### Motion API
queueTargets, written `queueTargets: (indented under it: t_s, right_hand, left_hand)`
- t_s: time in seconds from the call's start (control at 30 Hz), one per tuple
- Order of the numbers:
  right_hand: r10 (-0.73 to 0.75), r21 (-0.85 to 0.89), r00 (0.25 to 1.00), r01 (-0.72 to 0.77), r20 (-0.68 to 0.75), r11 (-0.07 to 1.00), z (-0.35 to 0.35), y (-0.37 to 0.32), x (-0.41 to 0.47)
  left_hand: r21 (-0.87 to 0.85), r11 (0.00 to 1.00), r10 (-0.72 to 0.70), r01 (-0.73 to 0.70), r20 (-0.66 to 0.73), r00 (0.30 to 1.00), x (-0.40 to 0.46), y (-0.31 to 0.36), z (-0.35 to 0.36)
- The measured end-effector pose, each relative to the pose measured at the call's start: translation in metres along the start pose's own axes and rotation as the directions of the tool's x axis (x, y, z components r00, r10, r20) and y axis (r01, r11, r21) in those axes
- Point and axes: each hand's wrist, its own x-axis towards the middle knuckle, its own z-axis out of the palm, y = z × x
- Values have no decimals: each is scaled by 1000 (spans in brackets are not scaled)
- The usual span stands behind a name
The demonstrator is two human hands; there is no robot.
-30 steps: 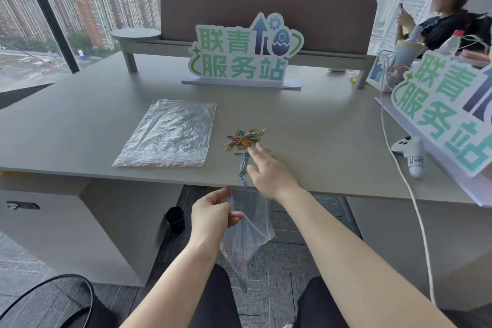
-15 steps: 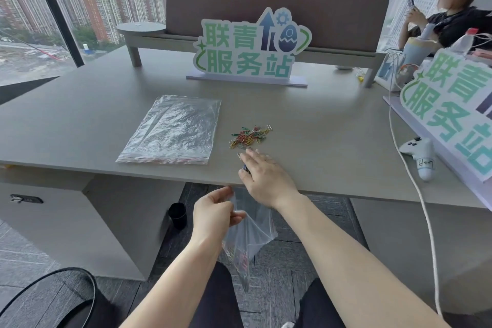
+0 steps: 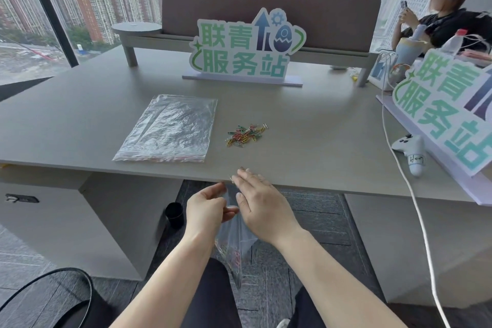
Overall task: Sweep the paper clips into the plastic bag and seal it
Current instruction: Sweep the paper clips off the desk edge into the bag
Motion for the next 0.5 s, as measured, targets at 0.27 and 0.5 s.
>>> queueTargets:
  t_s: [0.27,0.5]
  right_hand:
    - [93,276,969,-28,-227,961,-8,3,-11]
    - [323,335,923,-243,-208,910,-38,32,27]
  left_hand:
    - [15,1000,3,-3,0,1000,-6,2,-1]
    - [44,999,-17,17,3,1000,-10,5,0]
